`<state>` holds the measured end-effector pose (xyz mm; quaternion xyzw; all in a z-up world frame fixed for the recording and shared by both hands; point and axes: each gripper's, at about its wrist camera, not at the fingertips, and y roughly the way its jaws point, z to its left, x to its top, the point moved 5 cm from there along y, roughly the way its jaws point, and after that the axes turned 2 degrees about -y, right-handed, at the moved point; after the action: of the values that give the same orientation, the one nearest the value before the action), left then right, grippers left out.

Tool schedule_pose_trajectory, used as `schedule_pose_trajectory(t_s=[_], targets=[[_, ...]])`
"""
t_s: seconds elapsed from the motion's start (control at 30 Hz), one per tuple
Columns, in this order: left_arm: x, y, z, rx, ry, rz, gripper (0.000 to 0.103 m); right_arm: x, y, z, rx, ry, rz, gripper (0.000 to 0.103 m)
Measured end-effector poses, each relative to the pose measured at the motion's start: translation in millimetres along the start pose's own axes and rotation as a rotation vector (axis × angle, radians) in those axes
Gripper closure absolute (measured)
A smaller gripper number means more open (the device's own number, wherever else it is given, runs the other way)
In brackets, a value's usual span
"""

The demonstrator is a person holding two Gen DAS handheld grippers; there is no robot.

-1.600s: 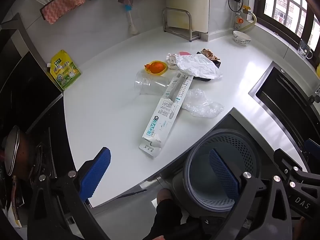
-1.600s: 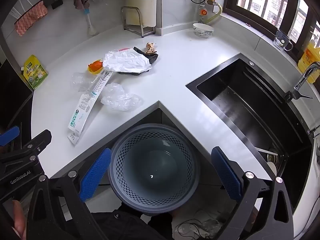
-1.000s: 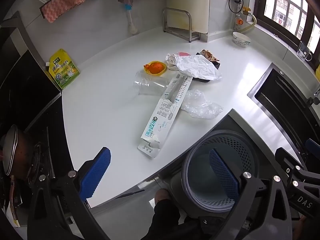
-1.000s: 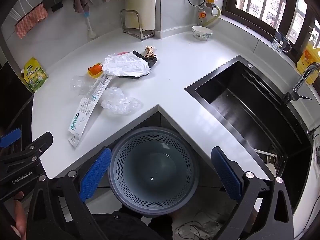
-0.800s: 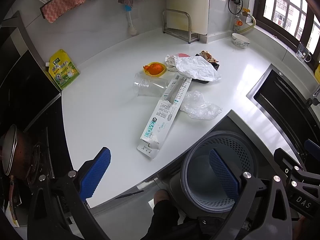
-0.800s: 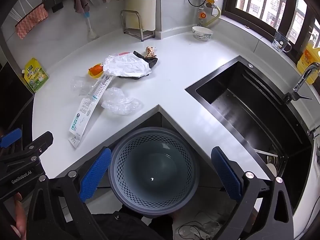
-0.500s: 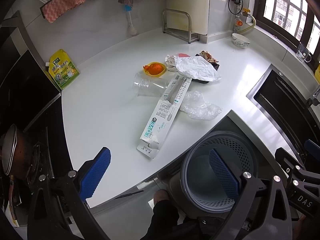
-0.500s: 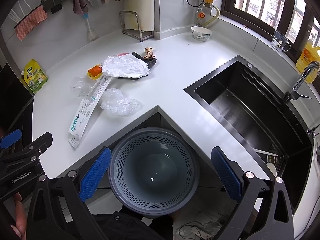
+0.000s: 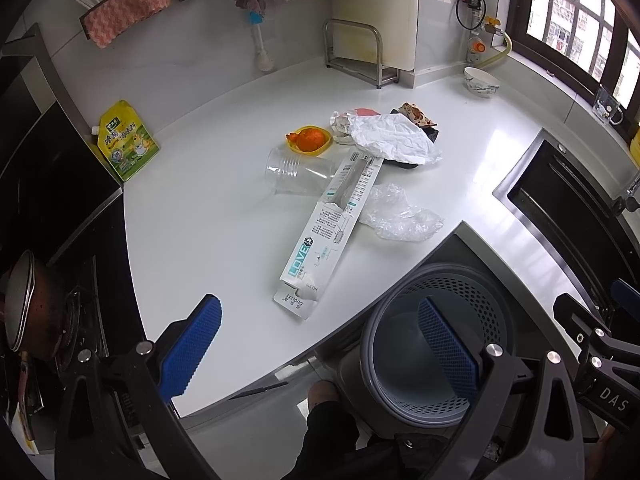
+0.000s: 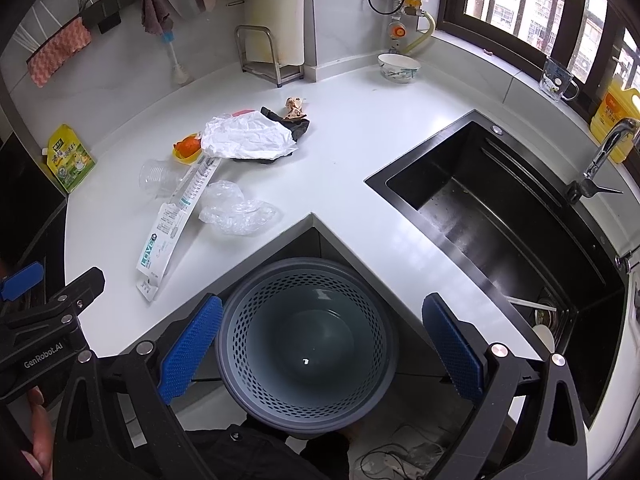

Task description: Collect trash

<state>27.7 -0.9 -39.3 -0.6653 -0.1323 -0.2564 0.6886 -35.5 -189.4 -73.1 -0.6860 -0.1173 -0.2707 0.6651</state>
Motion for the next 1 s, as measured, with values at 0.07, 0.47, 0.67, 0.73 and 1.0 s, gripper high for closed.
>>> schedule_pose_trajectory(t_s=[0.07,0.47,0.67,0.73,1.0], targets=[[1.0,-0.3,-0.6,0.001,0.000,-0.001,0.006,-0.4,-0.1,-0.5,0.002,0.002,-0.001,0.007],[8.7,-1.1,-3.0,0.002,-0.002,-0.006,0.006,-0.2,-0.2,-1.3,0.001,0.001,-0.006,0.007],[6.8,0.4,1.4,0.001,0.000,-0.003,0.006,0.1,-0.3,-1.6,0.003,0.004,-0.005,0.007],[4.7,0.2,0.7,0.001,0.001,-0.003,0.006,0.1,-0.2,-1.7,0.003,0.004,-0.005,0.007],[4.6,0.2,0.7,0.001,0.001,-0.004,0.006,-0.4,-0.7,-1.4,0.003,0.004,-0.006,0.007]])
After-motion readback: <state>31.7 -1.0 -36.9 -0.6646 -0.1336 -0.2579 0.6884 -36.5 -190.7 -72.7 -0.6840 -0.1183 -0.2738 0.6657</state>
